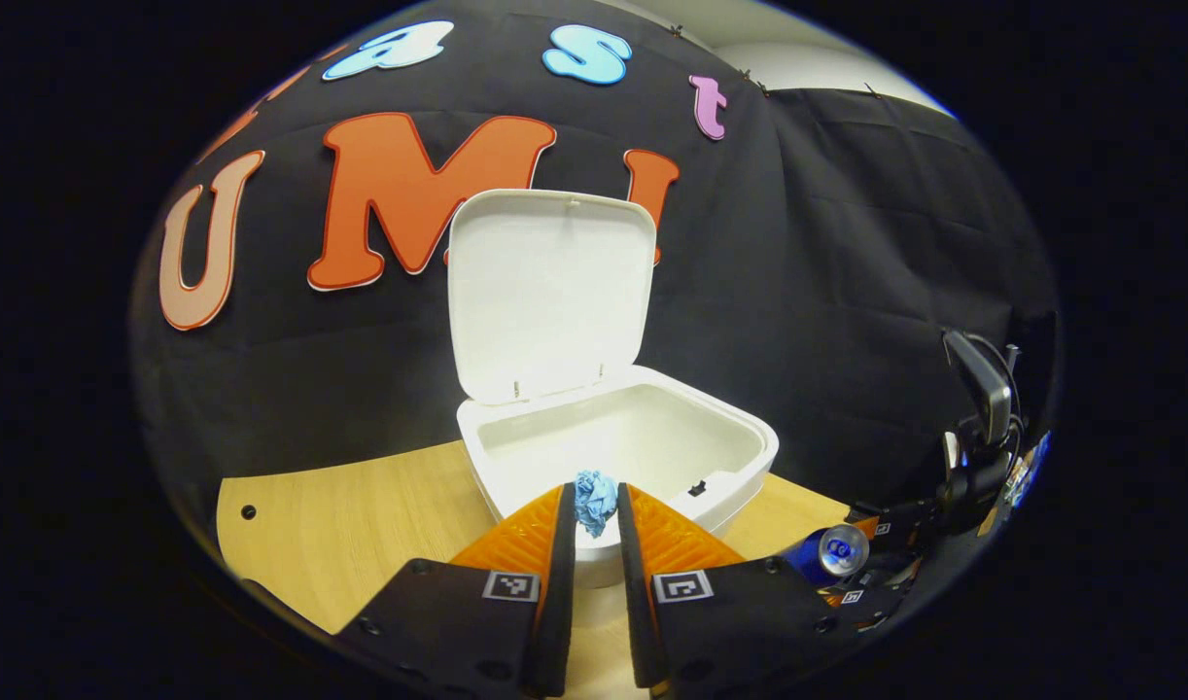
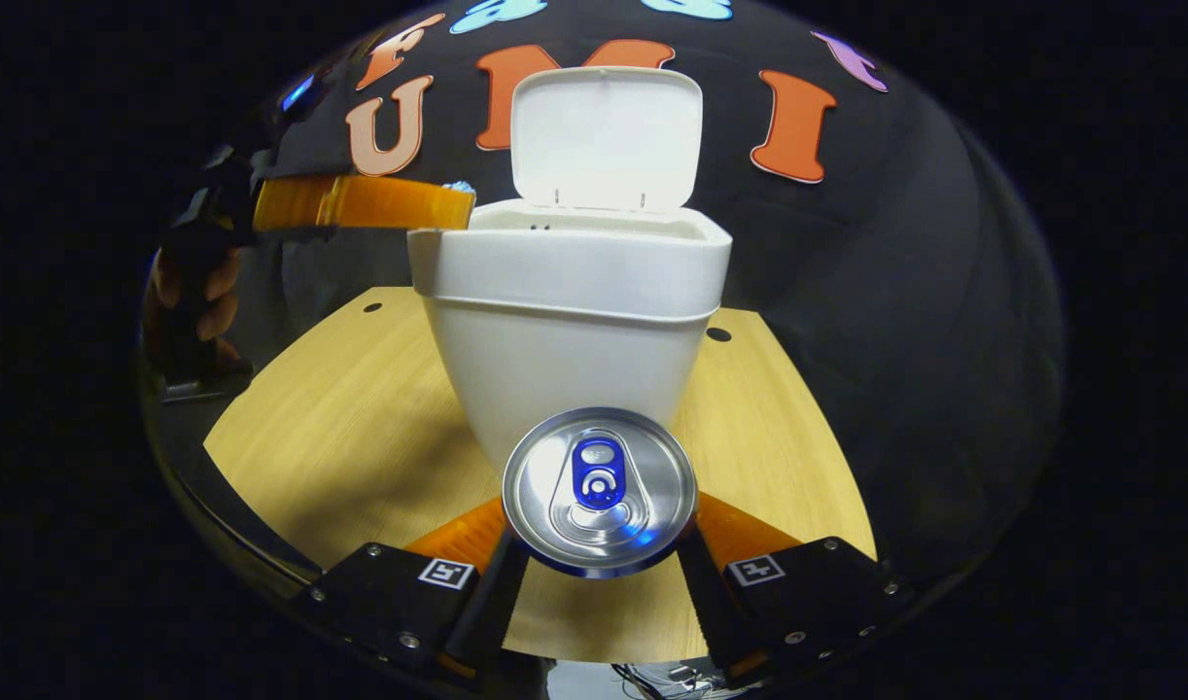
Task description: Press the lid of the desktop garbage bin to open it, pick up the crumpled paper on the desktop and throw it into the bin, then pick up the pop can on the desktop and drop it into the bin, and finally close the garbage bin lid.
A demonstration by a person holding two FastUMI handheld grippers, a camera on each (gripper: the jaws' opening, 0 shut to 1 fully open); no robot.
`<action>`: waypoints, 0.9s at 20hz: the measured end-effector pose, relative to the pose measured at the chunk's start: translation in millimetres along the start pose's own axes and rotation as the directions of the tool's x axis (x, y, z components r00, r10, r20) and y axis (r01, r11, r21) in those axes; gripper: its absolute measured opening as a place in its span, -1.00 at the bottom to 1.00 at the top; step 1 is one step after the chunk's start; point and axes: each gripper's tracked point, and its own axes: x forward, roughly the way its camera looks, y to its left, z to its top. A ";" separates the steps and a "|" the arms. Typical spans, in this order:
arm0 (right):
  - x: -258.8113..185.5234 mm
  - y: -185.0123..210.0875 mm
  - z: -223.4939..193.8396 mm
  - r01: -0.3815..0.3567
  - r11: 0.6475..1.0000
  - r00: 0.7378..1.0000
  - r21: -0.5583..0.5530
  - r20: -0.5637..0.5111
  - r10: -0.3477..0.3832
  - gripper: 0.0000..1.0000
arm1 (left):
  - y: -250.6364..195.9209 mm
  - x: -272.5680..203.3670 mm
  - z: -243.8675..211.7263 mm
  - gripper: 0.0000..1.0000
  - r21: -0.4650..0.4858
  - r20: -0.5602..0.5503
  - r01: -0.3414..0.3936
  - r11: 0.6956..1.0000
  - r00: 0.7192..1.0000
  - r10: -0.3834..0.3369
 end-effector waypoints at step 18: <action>-69.9 -27.3 137.6 0.051 0.998 0.972 -0.044 0.230 -0.039 0.59 | 22.7 -17.8 -0.4 0.77 0.016 0.018 -0.023 1.000 1.000 0.022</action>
